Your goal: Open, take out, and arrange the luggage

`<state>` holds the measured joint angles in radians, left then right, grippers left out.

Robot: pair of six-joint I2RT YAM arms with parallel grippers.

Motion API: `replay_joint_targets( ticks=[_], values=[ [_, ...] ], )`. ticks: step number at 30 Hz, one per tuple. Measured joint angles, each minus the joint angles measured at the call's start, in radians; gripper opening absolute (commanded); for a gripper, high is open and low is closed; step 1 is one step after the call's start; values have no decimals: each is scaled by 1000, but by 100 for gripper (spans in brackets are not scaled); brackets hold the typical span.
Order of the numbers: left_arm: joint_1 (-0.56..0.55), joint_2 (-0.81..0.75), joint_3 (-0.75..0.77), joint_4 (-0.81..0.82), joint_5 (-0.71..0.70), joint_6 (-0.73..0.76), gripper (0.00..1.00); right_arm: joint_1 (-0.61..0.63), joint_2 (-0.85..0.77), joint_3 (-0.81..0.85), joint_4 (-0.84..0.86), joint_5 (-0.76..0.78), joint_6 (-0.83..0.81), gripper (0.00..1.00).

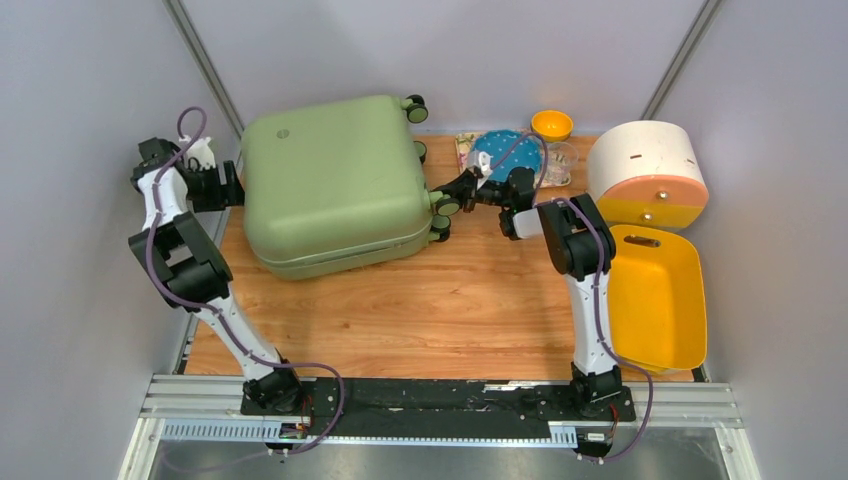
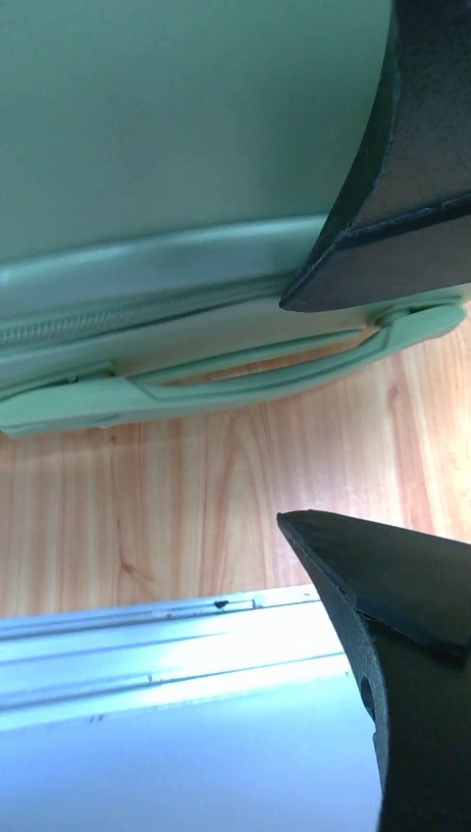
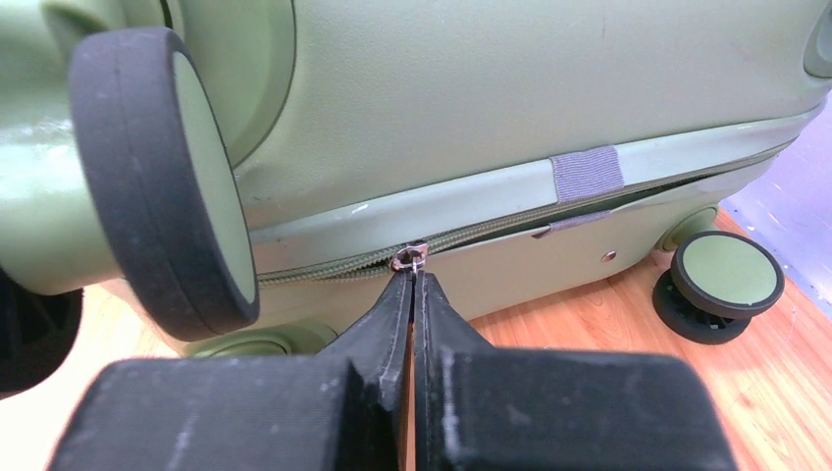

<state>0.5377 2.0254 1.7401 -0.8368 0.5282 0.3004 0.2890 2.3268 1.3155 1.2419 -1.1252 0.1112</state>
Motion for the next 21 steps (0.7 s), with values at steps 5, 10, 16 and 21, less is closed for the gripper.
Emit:
replay_joint_targets(
  ticks=[5, 10, 16, 21],
  values=[
    [18, -140, -23, 29, 32, -13, 83, 0, -14, -13, 1, 3, -4, 0],
    [17, -254, -19, 134, 109, -31, 82, 0, -14, -13, 1, 4, -5, 0],
    [-82, -267, 113, 160, 264, 14, 80, 14, -17, -13, 2, -6, 8, 0],
    [-301, -263, 164, 140, 347, 92, 81, 32, -39, -36, 2, 4, 24, 0]
  ],
)
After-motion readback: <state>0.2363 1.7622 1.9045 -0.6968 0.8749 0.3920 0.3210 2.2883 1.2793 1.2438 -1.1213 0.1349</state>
